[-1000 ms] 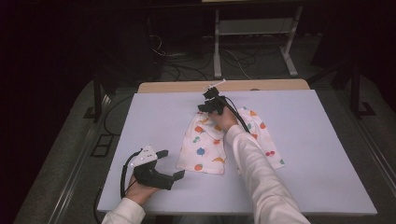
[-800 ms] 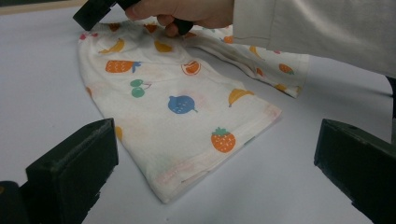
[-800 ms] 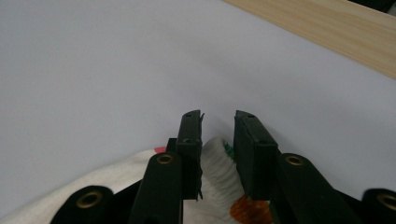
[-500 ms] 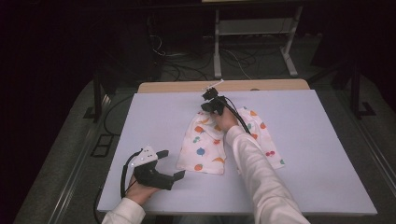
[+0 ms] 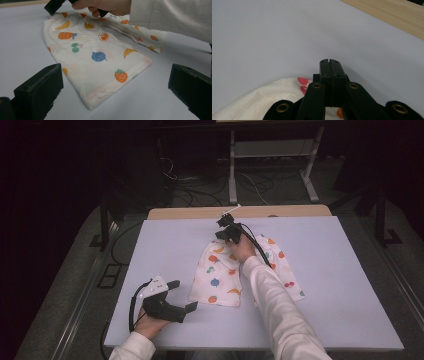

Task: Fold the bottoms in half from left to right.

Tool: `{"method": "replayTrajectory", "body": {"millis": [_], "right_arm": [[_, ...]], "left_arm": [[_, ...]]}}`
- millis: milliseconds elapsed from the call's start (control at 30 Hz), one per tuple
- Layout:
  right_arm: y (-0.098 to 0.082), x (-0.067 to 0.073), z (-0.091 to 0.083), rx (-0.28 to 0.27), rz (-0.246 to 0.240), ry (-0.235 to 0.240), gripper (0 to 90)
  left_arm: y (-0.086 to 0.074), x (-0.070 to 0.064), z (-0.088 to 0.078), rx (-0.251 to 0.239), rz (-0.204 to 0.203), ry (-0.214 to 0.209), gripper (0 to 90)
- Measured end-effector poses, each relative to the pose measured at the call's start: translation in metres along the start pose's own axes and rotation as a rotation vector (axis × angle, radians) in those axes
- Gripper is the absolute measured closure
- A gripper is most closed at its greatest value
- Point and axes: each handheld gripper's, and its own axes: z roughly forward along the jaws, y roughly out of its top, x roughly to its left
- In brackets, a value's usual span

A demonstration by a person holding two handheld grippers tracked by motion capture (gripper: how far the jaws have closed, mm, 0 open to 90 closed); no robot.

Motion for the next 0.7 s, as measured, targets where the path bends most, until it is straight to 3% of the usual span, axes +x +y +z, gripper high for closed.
{"method": "replayTrajectory", "body": {"millis": [167, 333, 567, 700], "right_arm": [[0.001, 0.001, -0.005, -0.007, 0.01, 0.002, 89.0], [0.0, 0.004, -0.009, -0.022, 0.02, 0.011, 89.1], [-0.003, 0.005, -0.014, -0.046, 0.025, 0.017, 89.1], [-0.004, 0.006, -0.018, -0.066, 0.025, 0.02, 89.1]], "left_arm": [[0.001, 0.004, 0.003, 0.041, -0.036, 0.007, 0.0], [0.007, 0.002, 0.006, 0.046, -0.042, 0.016, 0.0], [0.018, 0.0, 0.013, 0.118, -0.044, 0.009, 0.0], [0.022, 0.006, 0.016, 0.151, -0.065, 0.024, 0.0]]}}
